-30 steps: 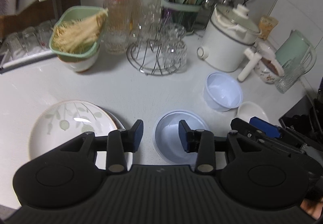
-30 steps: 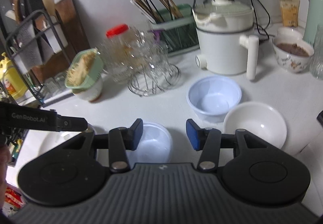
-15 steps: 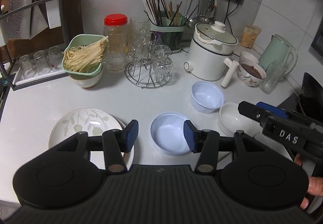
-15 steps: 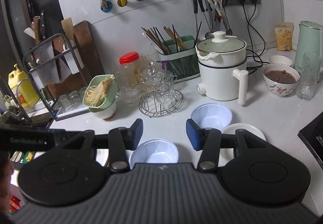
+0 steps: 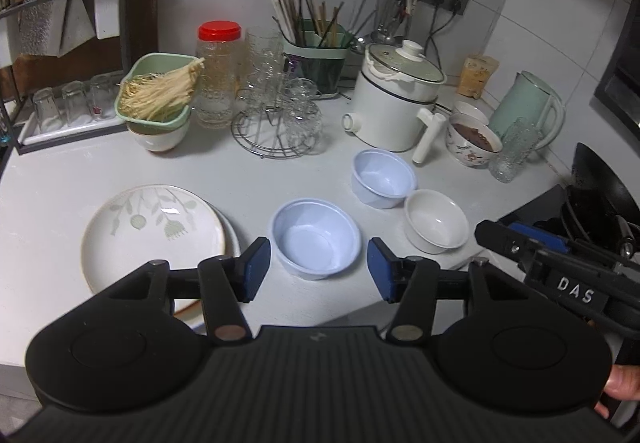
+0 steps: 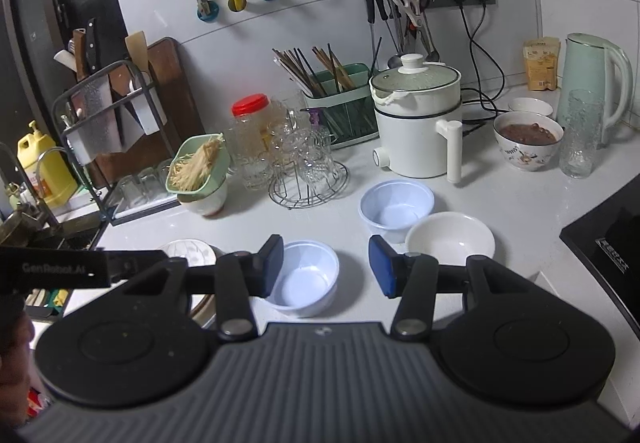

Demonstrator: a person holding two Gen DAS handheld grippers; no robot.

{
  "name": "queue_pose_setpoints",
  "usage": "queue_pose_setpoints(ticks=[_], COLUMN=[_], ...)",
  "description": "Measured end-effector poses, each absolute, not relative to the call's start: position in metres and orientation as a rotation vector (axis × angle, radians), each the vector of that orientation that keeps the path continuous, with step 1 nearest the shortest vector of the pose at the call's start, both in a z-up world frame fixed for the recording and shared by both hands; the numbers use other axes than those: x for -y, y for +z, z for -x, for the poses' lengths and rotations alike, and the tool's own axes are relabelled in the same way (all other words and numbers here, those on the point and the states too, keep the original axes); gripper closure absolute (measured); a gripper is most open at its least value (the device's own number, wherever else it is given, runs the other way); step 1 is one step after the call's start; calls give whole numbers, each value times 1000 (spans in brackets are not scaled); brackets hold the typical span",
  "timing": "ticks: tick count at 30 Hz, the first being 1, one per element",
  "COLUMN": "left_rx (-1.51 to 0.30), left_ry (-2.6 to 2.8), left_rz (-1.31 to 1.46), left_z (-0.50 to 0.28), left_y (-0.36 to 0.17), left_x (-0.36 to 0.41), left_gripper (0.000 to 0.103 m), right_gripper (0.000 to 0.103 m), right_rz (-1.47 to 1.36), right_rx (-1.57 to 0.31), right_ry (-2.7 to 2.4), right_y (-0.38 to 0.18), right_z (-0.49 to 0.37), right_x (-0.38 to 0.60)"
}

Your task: Organize plates and bowls

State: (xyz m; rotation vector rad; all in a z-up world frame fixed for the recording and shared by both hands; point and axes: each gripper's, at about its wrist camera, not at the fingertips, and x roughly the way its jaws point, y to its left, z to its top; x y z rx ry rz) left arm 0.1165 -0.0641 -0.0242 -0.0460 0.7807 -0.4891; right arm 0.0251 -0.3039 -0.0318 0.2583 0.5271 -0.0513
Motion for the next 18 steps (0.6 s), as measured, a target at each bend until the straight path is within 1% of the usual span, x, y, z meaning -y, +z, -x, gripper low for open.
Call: queue_pose_setpoints(ticks=[8, 18], left_rx=[-793, -854], left_ry=[-502, -511], left_rz=[39, 30], left_z=[-116, -162], left_y=[-31, -49], left_x=[74, 103], left_gripper=[43, 43], right_gripper=[52, 52], right_rz=[-250, -289], right_rx=[-545, -585], right_ry=[-79, -126], right_y=[-43, -59], right_z=[-12, -47], right_x=[311, 336])
